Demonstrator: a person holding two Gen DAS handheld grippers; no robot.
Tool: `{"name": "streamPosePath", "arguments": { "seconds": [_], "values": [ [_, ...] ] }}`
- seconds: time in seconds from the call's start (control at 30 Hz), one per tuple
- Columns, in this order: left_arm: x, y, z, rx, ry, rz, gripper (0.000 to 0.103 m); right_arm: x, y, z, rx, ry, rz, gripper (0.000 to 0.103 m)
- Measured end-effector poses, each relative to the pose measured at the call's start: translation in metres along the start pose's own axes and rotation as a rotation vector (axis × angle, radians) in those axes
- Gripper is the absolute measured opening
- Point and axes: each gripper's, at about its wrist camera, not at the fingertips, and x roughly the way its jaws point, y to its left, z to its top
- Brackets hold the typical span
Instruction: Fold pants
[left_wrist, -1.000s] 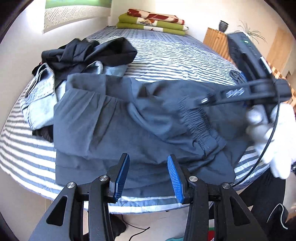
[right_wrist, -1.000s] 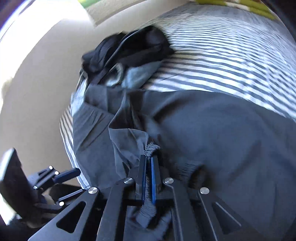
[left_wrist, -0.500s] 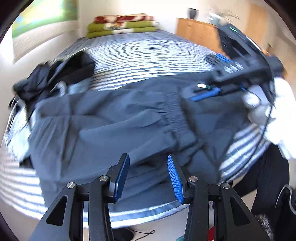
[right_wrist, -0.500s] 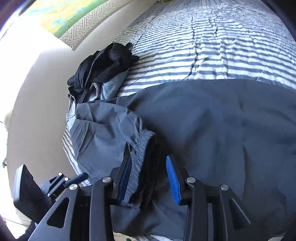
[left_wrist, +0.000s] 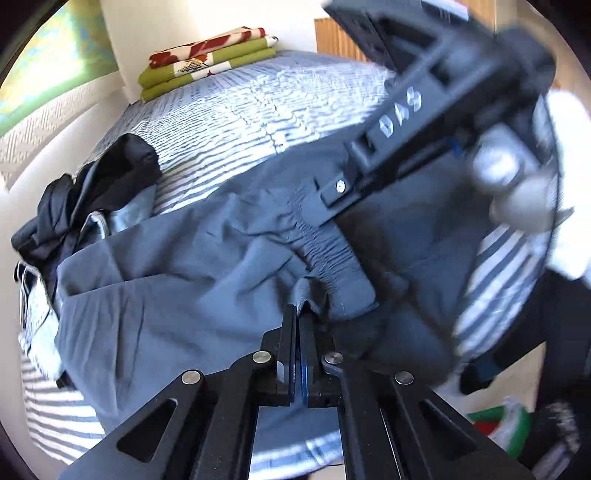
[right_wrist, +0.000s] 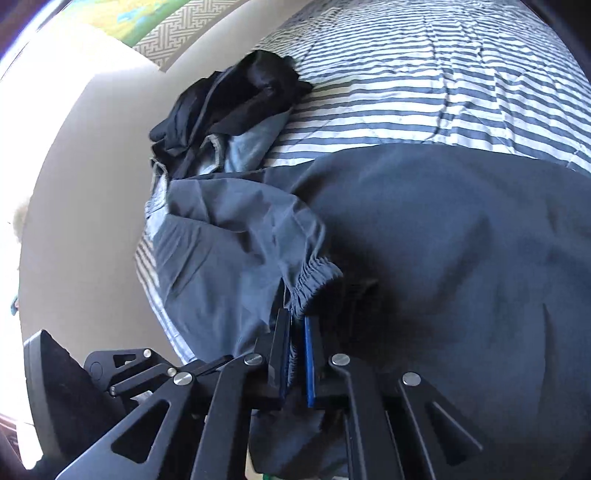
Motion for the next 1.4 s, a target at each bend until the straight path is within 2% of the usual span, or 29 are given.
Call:
{"name": "streamPosePath", "arguments": {
  "seconds": [0.1, 0.17, 0.2, 0.27, 0.33, 0.37, 0.43, 0.47, 0.53, 0.57, 0.63, 0.8, 1.0, 1.07, 1.1, 1.17, 1.23, 1.4],
  "values": [
    [-0.013, -0.006, -0.002, -0.005, -0.004, -0.036, 0.0, -0.002, -0.001, -0.004, 0.002, -0.001, 0.002, 0.007],
    [-0.004, -0.017, -0.005, 0.024, 0.01, -0.023, 0.0, -0.003, -0.007, -0.008, 0.016, -0.008, -0.022, 0.012],
    [0.002, -0.021, -0.005, 0.033, 0.02, -0.006, 0.001, -0.002, -0.013, -0.009, 0.043, -0.004, -0.023, 0.015],
    [0.017, -0.029, -0.008, 0.043, 0.057, -0.002, 0.002, -0.005, -0.026, -0.012, 0.1, -0.009, 0.001, 0.03],
    [0.02, -0.03, -0.007, 0.032, 0.062, -0.01, 0.006, -0.008, -0.035, -0.016, 0.131, -0.012, 0.013, 0.032],
    [0.017, -0.029, -0.005, 0.021, 0.052, -0.022, 0.009, -0.009, -0.038, -0.018, 0.134, -0.013, 0.014, 0.032],
    [0.012, -0.031, 0.0, 0.025, 0.021, -0.04, 0.027, -0.01, -0.041, -0.017, 0.142, -0.021, 0.009, 0.032],
    [0.012, -0.035, 0.003, 0.039, 0.012, -0.042, 0.032, -0.009, -0.042, -0.016, 0.143, -0.024, 0.004, 0.032],
    [0.017, -0.041, 0.007, 0.055, 0.02, -0.08, 0.051, -0.008, -0.042, -0.014, 0.139, -0.029, 0.001, 0.034],
    [0.023, -0.043, 0.009, 0.057, 0.028, -0.093, 0.052, -0.006, -0.041, -0.013, 0.133, -0.028, 0.001, 0.035],
    [0.032, -0.049, 0.01, 0.07, 0.058, -0.094, 0.052, -0.002, -0.041, -0.013, 0.12, -0.021, -0.007, 0.04],
    [0.034, -0.055, 0.012, 0.095, 0.042, -0.032, 0.052, 0.009, -0.04, -0.018, 0.104, 0.015, 0.023, 0.04],
    [0.061, -0.055, 0.014, 0.071, 0.079, -0.063, 0.054, 0.013, -0.044, -0.017, 0.166, 0.028, 0.085, 0.042],
    [0.062, -0.052, 0.013, 0.073, 0.068, -0.065, 0.049, 0.009, -0.046, -0.017, 0.186, 0.014, 0.114, 0.042],
    [0.062, -0.049, 0.013, 0.068, 0.067, -0.066, 0.041, 0.004, -0.047, -0.017, 0.187, -0.002, 0.109, 0.042],
    [0.059, -0.037, 0.014, 0.017, 0.07, -0.098, 0.036, -0.002, -0.05, -0.017, 0.188, -0.023, 0.09, 0.042],
    [0.054, -0.023, 0.015, -0.042, 0.059, -0.13, 0.025, -0.005, -0.053, -0.02, 0.191, -0.027, 0.085, 0.042],
    [0.045, 0.01, 0.017, -0.168, 0.028, -0.17, 0.022, 0.001, -0.053, -0.027, 0.2, -0.002, 0.109, 0.045]
  ]
}}
